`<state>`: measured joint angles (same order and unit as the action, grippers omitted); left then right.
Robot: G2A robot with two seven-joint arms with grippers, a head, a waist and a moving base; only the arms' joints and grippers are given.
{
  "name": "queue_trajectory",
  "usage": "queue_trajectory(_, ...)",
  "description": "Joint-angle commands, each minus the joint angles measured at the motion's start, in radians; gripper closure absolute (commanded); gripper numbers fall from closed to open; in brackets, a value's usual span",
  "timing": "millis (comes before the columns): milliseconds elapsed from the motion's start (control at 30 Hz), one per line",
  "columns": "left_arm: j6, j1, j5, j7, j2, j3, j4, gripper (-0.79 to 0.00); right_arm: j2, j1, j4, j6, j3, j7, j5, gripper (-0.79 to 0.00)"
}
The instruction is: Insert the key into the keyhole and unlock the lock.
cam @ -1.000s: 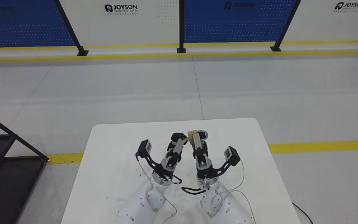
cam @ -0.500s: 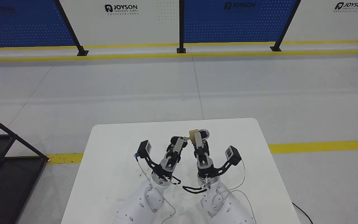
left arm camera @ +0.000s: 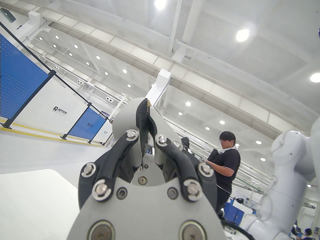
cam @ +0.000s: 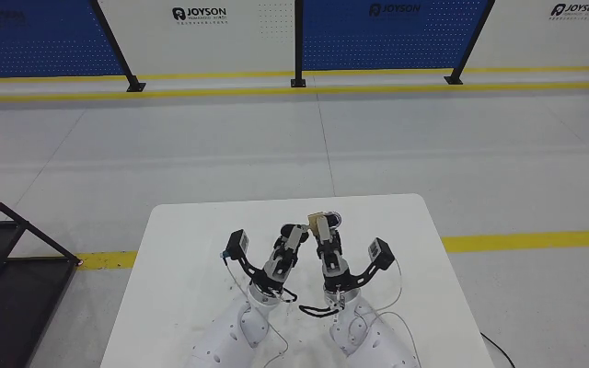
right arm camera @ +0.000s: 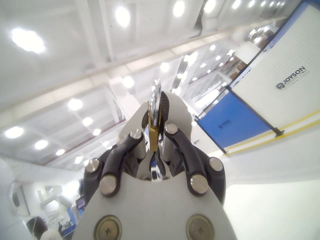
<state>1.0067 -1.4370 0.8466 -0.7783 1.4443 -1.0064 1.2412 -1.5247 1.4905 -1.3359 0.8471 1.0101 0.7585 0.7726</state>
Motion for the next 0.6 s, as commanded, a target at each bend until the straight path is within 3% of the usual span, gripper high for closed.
queue_trajectory(0,-0.004,0.000,0.012,-0.007,0.001,-0.003,0.000,0.000,-0.001,0.000,0.001,-0.004,0.000,-0.004,0.005,0.000)
queue_trajectory(567,-0.107,-0.004,0.216,-0.142,0.009,-0.014,0.012,0.000,-0.004,0.001,0.000,-0.014,0.002,-0.020,0.003,0.000)
